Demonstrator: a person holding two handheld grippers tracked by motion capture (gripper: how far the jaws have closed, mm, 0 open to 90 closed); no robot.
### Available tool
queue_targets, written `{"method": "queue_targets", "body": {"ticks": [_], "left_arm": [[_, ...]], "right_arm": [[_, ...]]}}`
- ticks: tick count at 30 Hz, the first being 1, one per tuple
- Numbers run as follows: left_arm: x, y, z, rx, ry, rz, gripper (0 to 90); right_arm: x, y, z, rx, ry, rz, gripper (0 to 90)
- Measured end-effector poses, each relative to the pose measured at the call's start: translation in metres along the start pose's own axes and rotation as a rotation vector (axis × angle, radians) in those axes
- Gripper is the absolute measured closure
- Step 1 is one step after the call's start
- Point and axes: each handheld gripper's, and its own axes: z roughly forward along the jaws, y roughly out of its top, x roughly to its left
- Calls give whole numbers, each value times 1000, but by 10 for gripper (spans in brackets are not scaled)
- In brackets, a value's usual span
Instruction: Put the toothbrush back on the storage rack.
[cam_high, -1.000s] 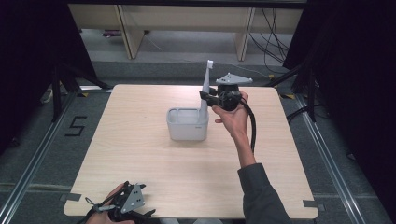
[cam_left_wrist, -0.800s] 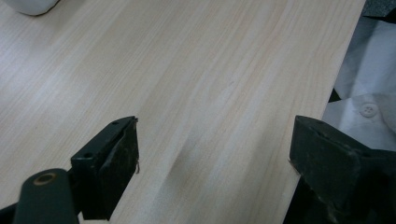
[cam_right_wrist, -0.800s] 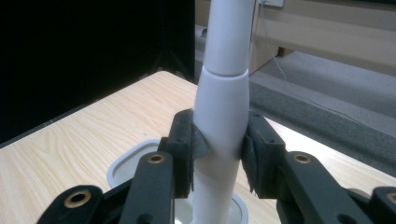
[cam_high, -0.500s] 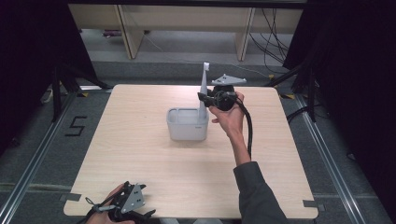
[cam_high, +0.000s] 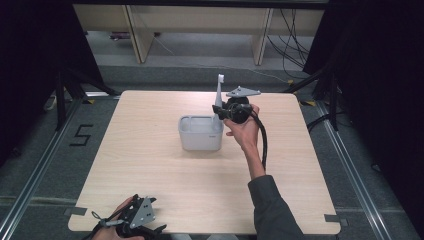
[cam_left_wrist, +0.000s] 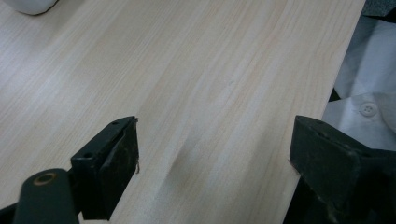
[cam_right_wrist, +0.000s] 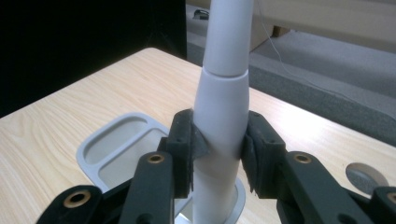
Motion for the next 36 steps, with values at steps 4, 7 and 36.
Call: {"method": "queue_targets", "body": {"ticks": [4, 7, 36], "left_arm": [[-1, -1, 1, -14, 13, -3, 154], [-1, 0, 1, -10, 26, 3, 154], [0, 0, 0, 18, -15, 12, 154]], "right_arm": [[1, -6, 3, 22, 2, 1, 666], [2, -8, 5, 35, 3, 5, 666], [3, -31, 18, 97, -2, -6, 673]]}}
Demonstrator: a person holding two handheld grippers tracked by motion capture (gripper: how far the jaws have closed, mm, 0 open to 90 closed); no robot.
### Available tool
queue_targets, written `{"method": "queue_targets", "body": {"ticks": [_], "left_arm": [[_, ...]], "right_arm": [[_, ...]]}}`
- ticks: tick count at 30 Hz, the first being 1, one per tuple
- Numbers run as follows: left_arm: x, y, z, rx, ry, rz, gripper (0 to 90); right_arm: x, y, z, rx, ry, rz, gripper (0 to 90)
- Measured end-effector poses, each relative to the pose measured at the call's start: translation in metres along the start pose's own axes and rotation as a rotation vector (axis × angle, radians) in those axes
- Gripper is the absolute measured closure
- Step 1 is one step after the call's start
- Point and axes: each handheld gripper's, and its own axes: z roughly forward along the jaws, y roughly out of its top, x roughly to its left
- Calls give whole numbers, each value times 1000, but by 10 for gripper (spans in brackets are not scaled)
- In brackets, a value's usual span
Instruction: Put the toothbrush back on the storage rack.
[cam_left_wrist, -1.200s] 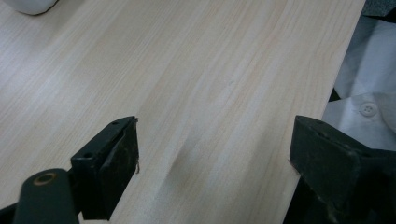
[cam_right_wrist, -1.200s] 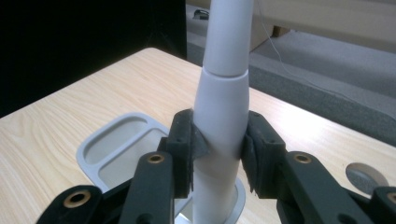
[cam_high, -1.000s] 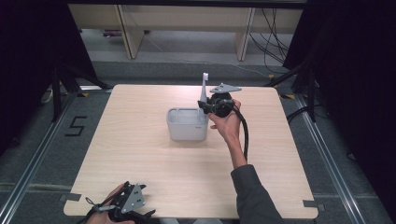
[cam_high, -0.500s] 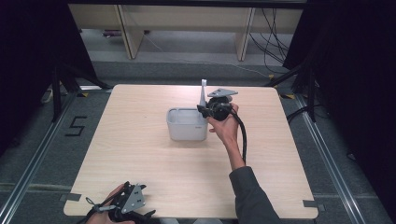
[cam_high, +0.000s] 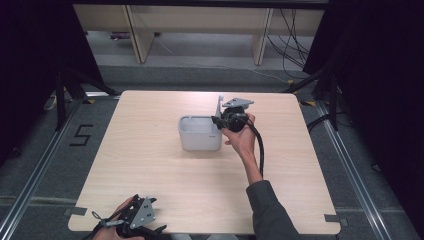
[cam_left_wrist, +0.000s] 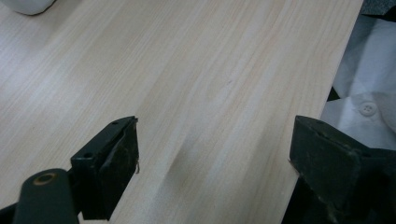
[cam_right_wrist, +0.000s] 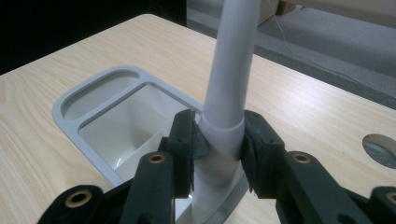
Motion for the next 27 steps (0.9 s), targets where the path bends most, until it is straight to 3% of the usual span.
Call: {"method": "queue_targets", "body": {"ticks": [3, 7, 16, 18, 21, 25, 26, 27], "left_arm": [[-2, -1, 2, -27, 23, -8, 154], [-1, -1, 2, -26, 26, -4, 154], [-2, -1, 3, -29, 24, -10, 154], [-2, -1, 3, -27, 26, -10, 154], [-2, -1, 3, -29, 25, -10, 154], [-2, -1, 3, -31, 25, -10, 154], [-2, -1, 3, -30, 25, -11, 154], [-2, -1, 3, -29, 26, -10, 154]], "right_arm": [[-2, -1, -1, -16, 0, -15, 681], [-1, 0, -3, -40, 17, -3, 666], [0, 1, -10, -39, 11, 11, 542], [1, 2, -12, -40, 12, 34, 504], [-1, 2, -14, -49, 16, 7, 476], [0, 3, -17, -56, 13, 16, 460], [2, 3, -18, -53, 10, 43, 456], [-1, 3, -20, -62, 7, 9, 454]]}}
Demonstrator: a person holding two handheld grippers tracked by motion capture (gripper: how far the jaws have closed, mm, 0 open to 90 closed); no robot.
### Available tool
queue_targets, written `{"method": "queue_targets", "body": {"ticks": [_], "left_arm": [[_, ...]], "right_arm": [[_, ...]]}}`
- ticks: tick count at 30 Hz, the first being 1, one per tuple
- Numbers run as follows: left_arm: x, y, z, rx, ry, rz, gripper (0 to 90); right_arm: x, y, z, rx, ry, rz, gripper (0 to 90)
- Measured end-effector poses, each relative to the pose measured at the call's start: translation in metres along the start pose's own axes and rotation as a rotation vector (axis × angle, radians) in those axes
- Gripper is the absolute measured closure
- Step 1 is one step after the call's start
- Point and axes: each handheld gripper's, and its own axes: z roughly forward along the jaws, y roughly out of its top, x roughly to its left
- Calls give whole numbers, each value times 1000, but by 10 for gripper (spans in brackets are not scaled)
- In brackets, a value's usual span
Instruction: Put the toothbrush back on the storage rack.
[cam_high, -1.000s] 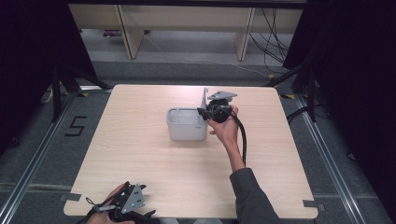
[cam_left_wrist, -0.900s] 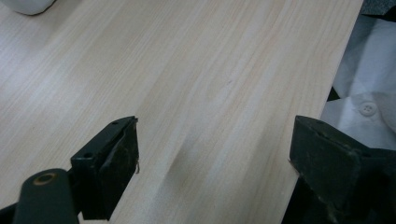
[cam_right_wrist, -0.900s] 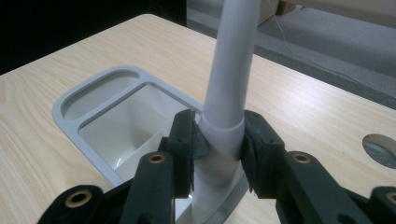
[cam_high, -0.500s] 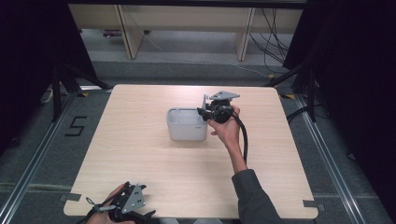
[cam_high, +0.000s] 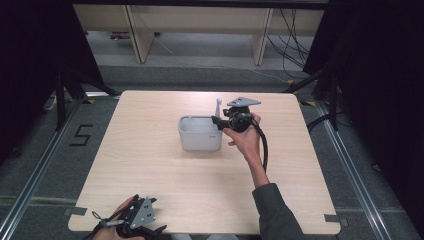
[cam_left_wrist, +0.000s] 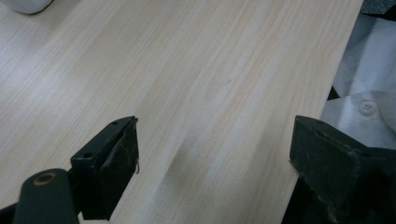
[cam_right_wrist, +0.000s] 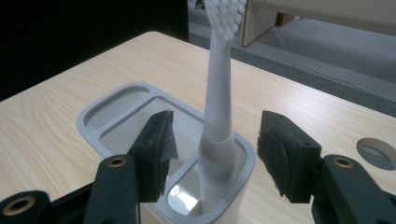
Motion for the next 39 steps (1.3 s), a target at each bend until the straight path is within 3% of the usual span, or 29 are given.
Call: {"method": "queue_targets", "body": {"ticks": [1, 5, 7, 8, 11, 12, 23, 24, 25, 26, 28, 29, 30, 33, 34, 39], "left_arm": [[0, 0, 0, -1, 0, -1, 154], [0, 0, 0, -2, -1, 0, 154], [0, 0, 0, -1, 0, -1, 154], [0, 0, 0, -3, -1, -1, 154], [0, 0, 0, 1, 2, -1, 154], [0, 0, 0, 0, 1, -1, 154], [0, 0, 0, 1, 1, -3, 154], [0, 0, 0, -1, 1, -2, 154], [0, 0, 0, -1, 1, -2, 154], [0, 0, 0, 0, 1, -3, 154], [0, 0, 0, 2, 2, -2, 154], [0, 0, 0, 0, 1, -3, 154], [0, 0, 0, 0, 1, -3, 154], [0, 0, 0, 0, 2, -1, 154], [0, 0, 0, -3, 2, -2, 154], [0, 0, -1, 8, 2, 6, 154]], "right_arm": [[2, 0, 0, 0, 7, 23, 453], [1, -1, -3, 1, 4, 6, 435], [1, -2, -5, -2, 6, 26, 430], [0, -2, -6, 1, 3, 8, 426], [0, -3, -9, -4, 8, 12, 414], [1, -3, -12, 2, 1, 34, 410], [0, -9, -25, -27, 5, 26, 379], [-1, -10, -27, -30, -3, 0, 379], [1, -11, -28, -25, 5, 22, 378], [0, -12, -29, -33, -3, -3, 377], [3, -14, -34, -24, 6, 23, 374], [1, -15, -34, -37, 12, -5, 374], [2, -16, -35, -44, 14, 2, 374], [2, -17, -38, -39, 17, -6, 367], [4, -18, -40, -34, 21, 17, 367], [3, -22, -46, -27, 16, 2, 359]]}}
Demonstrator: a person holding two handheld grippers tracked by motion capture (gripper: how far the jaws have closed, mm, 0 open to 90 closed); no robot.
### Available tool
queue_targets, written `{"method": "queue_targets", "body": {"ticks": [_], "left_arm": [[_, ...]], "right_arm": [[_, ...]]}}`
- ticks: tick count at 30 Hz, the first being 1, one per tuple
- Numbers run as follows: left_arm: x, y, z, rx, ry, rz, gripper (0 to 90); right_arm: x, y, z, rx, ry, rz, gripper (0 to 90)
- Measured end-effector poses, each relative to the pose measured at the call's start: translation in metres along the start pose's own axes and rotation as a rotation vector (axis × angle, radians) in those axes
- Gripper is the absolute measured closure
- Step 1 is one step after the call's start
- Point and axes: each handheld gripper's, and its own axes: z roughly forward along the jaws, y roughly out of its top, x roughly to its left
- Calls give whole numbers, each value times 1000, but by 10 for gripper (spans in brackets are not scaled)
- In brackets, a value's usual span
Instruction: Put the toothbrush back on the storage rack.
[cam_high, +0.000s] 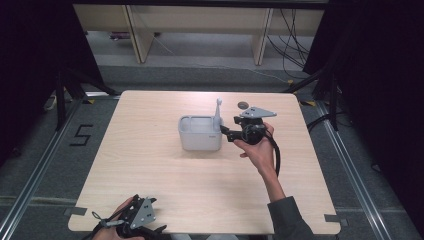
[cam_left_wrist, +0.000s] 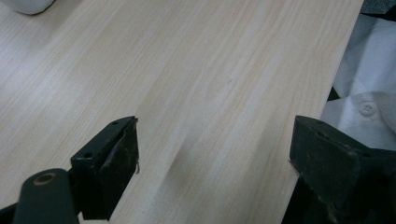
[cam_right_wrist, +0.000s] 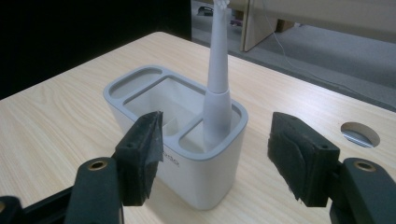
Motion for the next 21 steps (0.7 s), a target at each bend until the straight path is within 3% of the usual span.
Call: {"method": "queue_targets", "body": {"ticks": [1, 8, 12, 17, 18, 21], "left_arm": [[-1, 0, 0, 1, 7, 2, 154], [-1, 0, 1, -5, 0, -5, 154], [-1, 0, 0, -5, -1, -1, 154], [-1, 0, 0, -6, 3, 2, 154], [-1, 0, 0, -7, -1, 2, 154], [-1, 0, 0, -7, 3, 0, 154]], "right_arm": [[1, -1, -1, -1, -3, 14, 359], [-1, -4, -4, -6, 3, -18, 349], [0, -8, -8, 7, 3, 18, 343], [-1, -12, -10, 4, 6, -1, 337], [-1, -16, -13, 23, 14, 28, 334], [-3, -18, -14, 15, 14, 19, 330]]}}
